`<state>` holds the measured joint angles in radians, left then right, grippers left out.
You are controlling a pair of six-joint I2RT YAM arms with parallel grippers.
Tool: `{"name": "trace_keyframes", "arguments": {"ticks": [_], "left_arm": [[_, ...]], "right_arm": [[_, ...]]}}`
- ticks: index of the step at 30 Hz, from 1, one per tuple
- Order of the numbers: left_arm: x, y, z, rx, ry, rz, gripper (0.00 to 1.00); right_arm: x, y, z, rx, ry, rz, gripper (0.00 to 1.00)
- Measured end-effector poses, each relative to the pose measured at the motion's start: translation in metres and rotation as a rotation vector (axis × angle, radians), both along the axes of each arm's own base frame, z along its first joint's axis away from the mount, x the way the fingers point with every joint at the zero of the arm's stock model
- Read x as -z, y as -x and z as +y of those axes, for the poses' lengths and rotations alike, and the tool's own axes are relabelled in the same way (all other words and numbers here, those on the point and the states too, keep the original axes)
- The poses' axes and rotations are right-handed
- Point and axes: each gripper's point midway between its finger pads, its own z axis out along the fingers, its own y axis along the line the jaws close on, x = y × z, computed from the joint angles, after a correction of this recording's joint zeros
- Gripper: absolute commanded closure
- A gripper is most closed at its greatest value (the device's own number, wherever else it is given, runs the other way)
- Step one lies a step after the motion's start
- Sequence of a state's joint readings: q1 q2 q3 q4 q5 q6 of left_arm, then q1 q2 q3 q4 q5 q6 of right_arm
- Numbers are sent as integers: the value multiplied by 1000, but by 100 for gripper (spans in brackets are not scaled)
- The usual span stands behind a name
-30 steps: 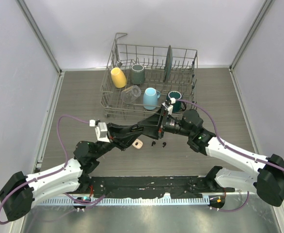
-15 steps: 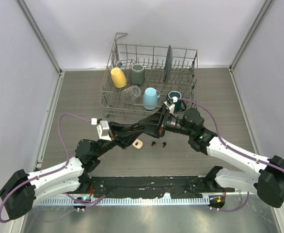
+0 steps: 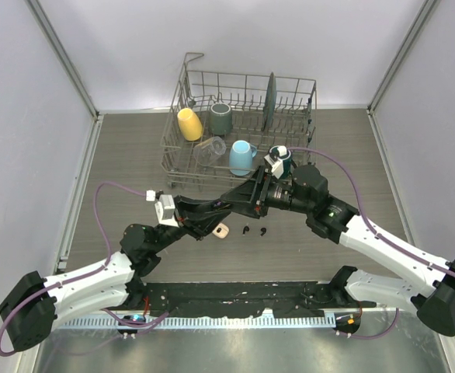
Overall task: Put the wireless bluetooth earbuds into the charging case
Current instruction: Pick up the charging case at the center of the board.
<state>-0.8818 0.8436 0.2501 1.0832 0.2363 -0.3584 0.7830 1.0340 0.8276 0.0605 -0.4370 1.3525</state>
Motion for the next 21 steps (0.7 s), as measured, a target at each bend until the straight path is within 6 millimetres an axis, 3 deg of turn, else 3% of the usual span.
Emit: {"name": "trace_keyframes", "arguments": {"ticks": [12,21], "left_arm": [[4,0,0,0,-7,7,100],[11,-2,-1,-5,-25,26,100]], "right_arm": [[5,1,0,2,-15,22,57],[12,0,0,16,-70,69,55]]}}
